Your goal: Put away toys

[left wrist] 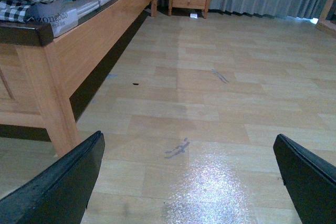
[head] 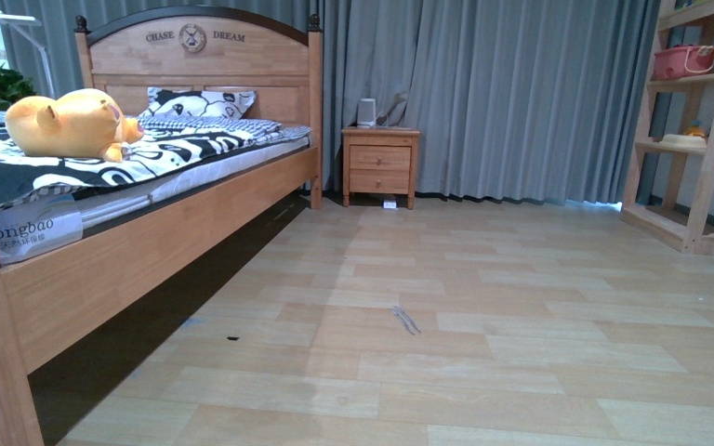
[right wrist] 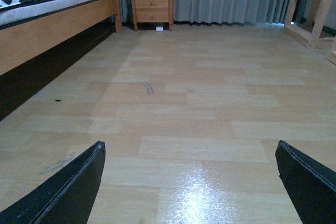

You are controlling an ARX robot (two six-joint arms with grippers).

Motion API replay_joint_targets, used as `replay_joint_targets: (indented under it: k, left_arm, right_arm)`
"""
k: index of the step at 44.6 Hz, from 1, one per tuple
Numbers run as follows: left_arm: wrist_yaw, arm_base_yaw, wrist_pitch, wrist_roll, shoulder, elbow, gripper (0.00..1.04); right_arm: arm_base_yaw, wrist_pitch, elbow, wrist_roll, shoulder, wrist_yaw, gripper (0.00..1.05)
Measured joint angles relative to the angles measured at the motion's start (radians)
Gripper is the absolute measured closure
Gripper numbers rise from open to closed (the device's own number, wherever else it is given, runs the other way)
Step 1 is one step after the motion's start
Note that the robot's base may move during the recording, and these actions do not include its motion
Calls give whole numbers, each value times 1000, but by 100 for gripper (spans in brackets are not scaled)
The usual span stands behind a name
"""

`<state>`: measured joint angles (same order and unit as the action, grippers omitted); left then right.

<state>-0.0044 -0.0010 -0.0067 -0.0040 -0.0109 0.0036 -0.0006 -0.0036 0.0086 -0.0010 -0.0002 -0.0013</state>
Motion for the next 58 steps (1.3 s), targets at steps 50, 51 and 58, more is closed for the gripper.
replay_joint_targets:
  k: [50, 51, 58]
  left_arm:
    - [0, 0, 0, 0, -2, 0, 6]
    - [-2, 0, 0, 0, -2, 0, 6]
    - [1, 0, 0, 0, -3, 2, 6]
  right_arm:
    - [0, 0, 0, 0, 1, 0, 6]
    - [0, 0, 0, 0, 0, -1, 6]
    - [0, 0, 0, 0, 0, -2, 6]
